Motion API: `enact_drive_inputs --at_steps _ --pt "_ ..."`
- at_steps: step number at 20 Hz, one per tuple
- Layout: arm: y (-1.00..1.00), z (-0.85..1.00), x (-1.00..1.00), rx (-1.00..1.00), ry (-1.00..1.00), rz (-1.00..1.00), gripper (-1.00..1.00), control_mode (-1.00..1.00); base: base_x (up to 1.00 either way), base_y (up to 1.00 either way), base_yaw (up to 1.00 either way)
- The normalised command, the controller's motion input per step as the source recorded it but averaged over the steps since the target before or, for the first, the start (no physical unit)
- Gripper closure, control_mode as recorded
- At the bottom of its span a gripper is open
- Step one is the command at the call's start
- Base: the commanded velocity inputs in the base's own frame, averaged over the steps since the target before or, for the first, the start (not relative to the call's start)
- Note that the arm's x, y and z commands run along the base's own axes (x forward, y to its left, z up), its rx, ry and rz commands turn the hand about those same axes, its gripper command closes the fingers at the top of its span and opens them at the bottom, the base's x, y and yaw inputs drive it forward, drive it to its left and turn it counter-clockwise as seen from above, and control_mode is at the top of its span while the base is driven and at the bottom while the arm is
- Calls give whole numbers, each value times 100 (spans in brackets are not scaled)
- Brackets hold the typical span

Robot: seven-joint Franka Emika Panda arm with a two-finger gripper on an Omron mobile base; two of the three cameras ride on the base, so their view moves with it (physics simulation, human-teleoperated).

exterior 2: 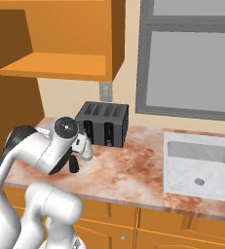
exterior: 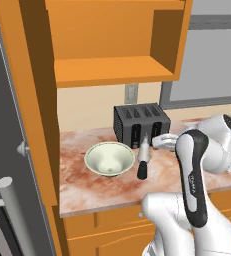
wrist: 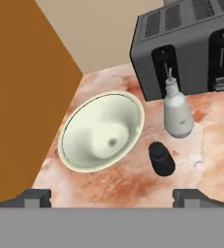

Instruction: Retrieve the bottle and the shaker from the cabinet and place them next to the mixing bowl on the counter. Then add garlic from the fridge to the mixing bowl.

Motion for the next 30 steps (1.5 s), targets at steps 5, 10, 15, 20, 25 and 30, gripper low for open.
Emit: enact_drive_inputs --at_steps 5,10,15,20,25,30 --pt "2 40 -2 -16 20 -28 -100 -100 0 0 0" --pt "-12 43 -26 -11 1 -11 -100 -100 0 0 0" --pt "-49 14 -27 -10 -2 0 -100 -100 0 0 0" --pt "-11 54 -64 -2 -11 2 -100 -100 0 0 0" --pt "0 58 -78 -1 -13 4 -100 -100 0 0 0" --pt "0 29 -68 -1 -13 0 -100 -100 0 0 0"
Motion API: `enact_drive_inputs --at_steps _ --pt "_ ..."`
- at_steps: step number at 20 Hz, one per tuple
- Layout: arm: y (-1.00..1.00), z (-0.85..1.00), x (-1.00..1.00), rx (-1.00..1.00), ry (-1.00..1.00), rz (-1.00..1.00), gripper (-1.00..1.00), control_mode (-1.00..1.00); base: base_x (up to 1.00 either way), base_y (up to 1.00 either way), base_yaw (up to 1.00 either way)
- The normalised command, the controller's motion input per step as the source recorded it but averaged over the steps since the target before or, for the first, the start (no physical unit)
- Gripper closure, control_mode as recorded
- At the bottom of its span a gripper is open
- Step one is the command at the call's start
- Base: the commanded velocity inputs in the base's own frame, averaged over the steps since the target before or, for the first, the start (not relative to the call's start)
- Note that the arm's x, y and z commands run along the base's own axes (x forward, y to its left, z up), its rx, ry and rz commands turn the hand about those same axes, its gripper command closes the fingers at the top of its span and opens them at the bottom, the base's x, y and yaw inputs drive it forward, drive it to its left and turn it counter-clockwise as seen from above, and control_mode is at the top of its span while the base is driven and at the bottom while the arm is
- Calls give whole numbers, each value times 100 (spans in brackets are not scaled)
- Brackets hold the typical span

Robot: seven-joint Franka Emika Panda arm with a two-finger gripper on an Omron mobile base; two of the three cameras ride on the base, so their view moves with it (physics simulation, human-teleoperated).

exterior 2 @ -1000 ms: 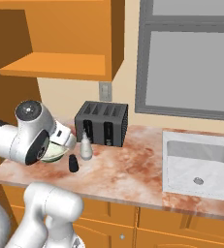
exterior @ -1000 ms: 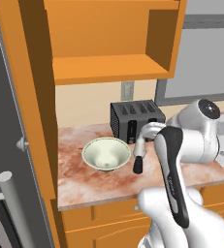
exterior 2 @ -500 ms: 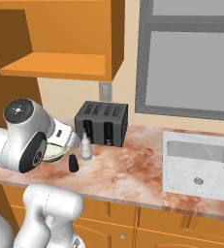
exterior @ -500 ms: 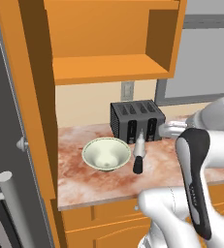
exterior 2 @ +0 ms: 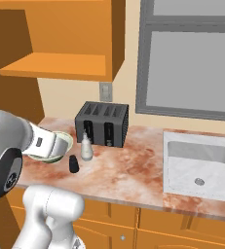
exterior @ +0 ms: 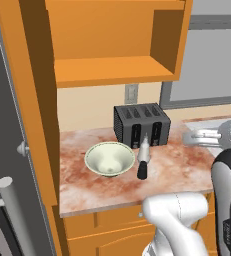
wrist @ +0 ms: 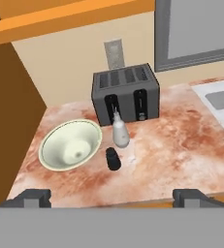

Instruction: Retrieve the bottle and the shaker from the cabinet and place them next to the mixing bowl on the counter. Then add garlic from the fridge to the mixing bowl.

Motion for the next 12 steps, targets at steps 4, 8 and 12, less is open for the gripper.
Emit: enact_drive_inputs --at_steps 4,8,12 --pt "0 11 -21 -9 -2 0 -100 -100 0 0 0" --pt "0 0 0 0 0 0 -100 -100 0 0 0" --pt "0 0 0 0 0 0 -100 -100 0 0 0"
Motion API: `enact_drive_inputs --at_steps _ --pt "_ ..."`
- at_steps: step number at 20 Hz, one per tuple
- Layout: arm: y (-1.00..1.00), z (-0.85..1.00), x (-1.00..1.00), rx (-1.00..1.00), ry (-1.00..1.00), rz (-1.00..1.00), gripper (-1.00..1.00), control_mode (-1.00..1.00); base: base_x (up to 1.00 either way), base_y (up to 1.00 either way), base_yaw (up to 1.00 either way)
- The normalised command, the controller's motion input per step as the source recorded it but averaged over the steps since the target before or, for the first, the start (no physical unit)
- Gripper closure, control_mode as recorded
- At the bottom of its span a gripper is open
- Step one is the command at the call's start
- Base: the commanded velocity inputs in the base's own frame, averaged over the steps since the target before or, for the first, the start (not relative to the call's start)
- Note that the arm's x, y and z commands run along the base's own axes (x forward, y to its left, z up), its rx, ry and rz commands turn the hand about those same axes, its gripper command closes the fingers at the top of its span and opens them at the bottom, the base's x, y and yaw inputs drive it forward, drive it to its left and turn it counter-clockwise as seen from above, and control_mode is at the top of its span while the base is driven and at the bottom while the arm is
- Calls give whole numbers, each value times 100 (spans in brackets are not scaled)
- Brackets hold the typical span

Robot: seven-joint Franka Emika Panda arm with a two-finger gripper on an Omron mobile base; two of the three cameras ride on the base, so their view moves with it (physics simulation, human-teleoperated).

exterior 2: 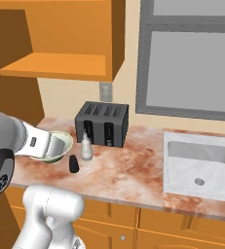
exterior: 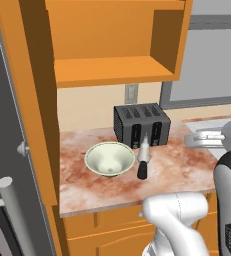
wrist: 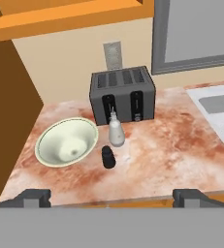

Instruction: Retrieve the bottle and the shaker from the cabinet and place them next to the mixing bowl on the counter. Then add garlic from the fridge to the mixing bowl.

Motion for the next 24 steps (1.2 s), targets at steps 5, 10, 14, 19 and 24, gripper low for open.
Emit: enact_drive_inputs --at_steps 5,10,14,19,24 --pt "0 0 0 0 0 0 -100 100 -44 0 0" --pt "0 0 0 0 0 0 -100 100 -100 -14 -3" --pt "0 0 0 0 0 0 -100 100 -100 -6 -2" --pt "0 0 0 0 0 0 -100 100 -66 -1 1" --pt "0 0 0 0 0 0 -100 100 -97 1 20"
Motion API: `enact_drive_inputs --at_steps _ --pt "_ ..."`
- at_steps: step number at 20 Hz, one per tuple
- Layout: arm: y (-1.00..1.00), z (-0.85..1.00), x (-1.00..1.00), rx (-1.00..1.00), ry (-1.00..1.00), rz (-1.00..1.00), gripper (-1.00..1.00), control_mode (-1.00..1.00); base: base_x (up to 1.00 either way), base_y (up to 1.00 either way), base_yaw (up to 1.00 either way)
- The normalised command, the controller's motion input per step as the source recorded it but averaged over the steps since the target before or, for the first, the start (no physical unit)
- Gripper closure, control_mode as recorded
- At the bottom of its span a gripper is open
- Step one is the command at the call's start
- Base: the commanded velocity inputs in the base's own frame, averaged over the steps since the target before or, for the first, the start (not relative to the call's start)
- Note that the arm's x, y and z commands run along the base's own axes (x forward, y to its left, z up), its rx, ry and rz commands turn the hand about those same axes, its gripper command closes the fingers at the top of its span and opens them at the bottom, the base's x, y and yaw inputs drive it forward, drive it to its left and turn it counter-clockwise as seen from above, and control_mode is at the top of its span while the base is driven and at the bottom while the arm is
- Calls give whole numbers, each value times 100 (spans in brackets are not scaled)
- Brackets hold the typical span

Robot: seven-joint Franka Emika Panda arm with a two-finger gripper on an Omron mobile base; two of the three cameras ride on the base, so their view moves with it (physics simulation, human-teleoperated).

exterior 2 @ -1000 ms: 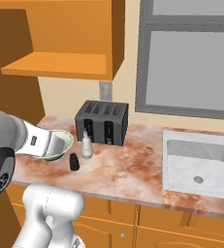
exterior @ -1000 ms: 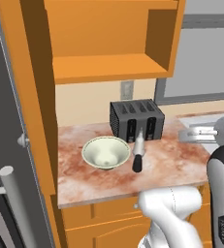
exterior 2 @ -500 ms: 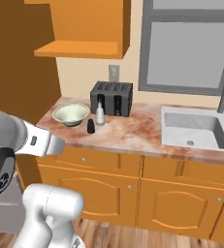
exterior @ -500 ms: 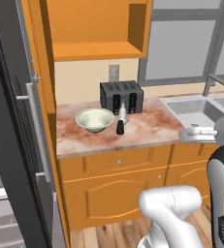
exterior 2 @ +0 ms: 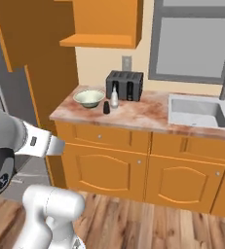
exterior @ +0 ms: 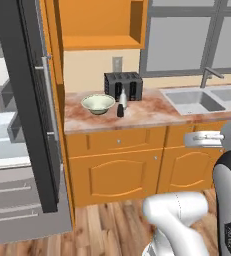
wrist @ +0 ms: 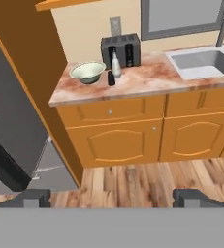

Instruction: Retrieve the bottle and the shaker from the cabinet and place them next to the mixing bowl on the counter. Then add garlic from the fridge to the mixing bowl.

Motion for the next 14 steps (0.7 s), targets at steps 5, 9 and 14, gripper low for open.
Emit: enact_drive_inputs --at_steps 5,9,14 --pt "0 0 0 0 0 0 -100 100 -83 61 7" --pt "0 0 0 0 0 0 -100 100 -64 92 0" --pt "0 0 0 0 0 0 -100 100 -8 100 0"
